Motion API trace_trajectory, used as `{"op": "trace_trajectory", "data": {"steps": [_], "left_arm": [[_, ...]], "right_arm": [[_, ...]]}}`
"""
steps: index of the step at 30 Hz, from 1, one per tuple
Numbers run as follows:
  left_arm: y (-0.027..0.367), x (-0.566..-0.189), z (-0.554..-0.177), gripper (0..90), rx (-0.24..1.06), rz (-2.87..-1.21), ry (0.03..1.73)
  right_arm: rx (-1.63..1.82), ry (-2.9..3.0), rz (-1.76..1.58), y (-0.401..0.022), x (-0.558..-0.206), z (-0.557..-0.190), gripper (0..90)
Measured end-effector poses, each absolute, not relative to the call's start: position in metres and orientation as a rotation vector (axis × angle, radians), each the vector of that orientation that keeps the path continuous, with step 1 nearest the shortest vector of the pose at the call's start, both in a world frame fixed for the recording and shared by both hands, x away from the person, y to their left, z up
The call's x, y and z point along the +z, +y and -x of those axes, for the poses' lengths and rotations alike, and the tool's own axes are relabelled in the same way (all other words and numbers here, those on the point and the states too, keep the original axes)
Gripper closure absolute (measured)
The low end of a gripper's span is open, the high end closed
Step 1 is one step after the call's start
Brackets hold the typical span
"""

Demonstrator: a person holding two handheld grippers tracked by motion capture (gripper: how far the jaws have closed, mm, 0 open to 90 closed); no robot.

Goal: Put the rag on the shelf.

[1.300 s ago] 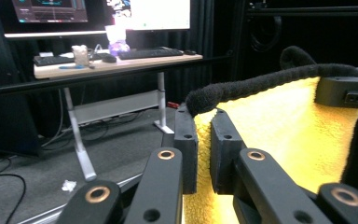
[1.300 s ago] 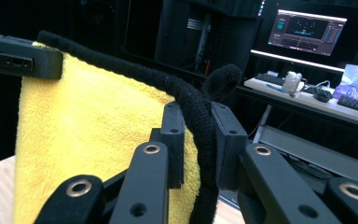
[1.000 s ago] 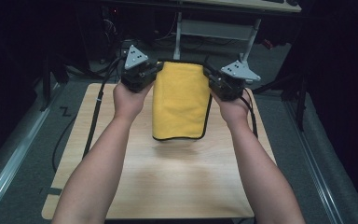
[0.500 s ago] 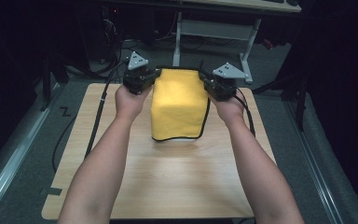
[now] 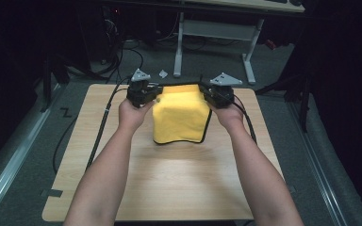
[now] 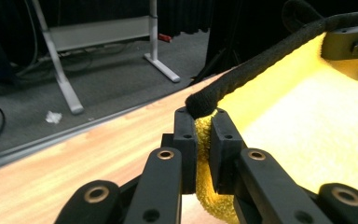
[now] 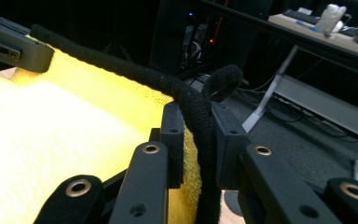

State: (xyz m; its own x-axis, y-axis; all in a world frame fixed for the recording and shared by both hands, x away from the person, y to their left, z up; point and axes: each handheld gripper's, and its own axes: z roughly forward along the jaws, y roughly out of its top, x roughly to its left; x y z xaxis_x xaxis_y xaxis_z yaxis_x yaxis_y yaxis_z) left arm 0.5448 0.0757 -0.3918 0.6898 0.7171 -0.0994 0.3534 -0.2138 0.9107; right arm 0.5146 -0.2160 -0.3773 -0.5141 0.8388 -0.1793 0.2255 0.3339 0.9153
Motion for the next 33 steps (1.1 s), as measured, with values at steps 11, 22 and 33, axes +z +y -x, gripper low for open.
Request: {"op": "trace_trajectory", "data": {"steps": [11, 22, 33], "left_arm": [[0.077, -0.41, -0.539, 83.8, 0.366, -1.836, 0.873], [0.079, -0.426, -0.539, 83.8, 0.298, -1.856, 0.89], [0.078, -0.445, -0.54, 83.7, 0.246, -1.858, 0.909]], "right_arm": [[1.169, 1.99, -0.96, -0.219, -0.388, -0.519, 78.0], [1.222, 2.026, -1.034, -0.225, -0.406, -0.521, 78.0], [1.242, 2.052, -1.104, -0.23, -0.427, -0.523, 77.8]]}}
